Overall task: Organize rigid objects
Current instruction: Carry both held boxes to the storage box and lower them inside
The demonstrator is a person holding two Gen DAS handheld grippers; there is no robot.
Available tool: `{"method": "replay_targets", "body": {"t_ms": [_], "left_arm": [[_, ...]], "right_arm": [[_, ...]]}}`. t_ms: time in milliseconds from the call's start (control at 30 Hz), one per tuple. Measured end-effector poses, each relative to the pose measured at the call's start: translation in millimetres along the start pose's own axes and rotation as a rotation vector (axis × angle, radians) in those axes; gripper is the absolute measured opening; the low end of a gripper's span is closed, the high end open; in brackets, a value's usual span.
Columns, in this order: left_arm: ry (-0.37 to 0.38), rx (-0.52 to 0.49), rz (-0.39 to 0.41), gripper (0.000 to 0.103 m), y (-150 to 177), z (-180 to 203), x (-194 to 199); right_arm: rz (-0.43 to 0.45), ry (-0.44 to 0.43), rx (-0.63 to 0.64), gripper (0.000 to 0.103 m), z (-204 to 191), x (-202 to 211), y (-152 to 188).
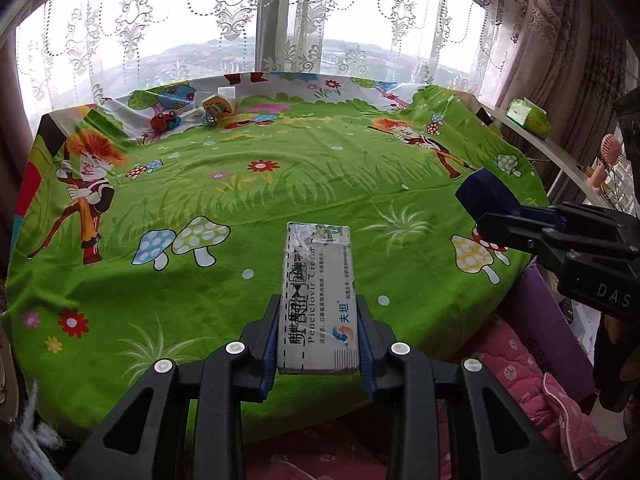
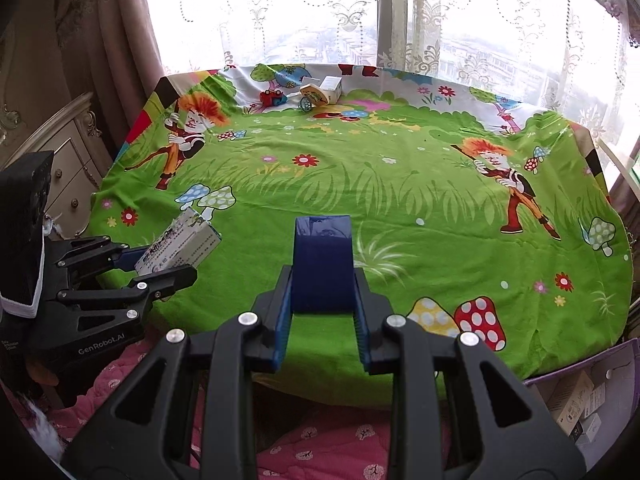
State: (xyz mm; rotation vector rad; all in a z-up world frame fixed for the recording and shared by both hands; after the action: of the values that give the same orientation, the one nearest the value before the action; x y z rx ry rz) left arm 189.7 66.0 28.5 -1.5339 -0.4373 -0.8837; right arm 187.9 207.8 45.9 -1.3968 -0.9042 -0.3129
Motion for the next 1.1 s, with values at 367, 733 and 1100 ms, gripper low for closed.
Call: {"method": "replay_targets", "body": {"t_ms": [367, 733, 1100], "left_arm": [[0.072, -0.228, -0.022, 0.034, -7.1, 94.6, 5.4], [0.092, -0.440, -0.008, 0.034, -6.2, 170.1, 17.7], [0.140, -0.611, 0.019, 0.034, -9.5, 242.6, 23.1]], "right_arm": [[0.045, 0.070, -0.069, 0.031, 51.5, 55.7, 35.9], [0.089, 0.134, -0.083, 0.031, 85.3, 104.3, 59.4], [0.089, 0.224, -0.113, 0.031, 114.4, 137.0, 88.3]]}}
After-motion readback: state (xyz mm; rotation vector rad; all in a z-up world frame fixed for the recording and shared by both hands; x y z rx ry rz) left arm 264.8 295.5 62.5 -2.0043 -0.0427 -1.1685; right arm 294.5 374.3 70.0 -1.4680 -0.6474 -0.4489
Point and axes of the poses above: each gripper's, at about its wrist camera, not at the fingertips, and x roughly against the way its jaws point, z to its right, y to its underside, the point moved 4 cm from there along -x, roughly the way its jaws point, and after that the axes turned 4 degrees about -y, right-handed, at the moved point
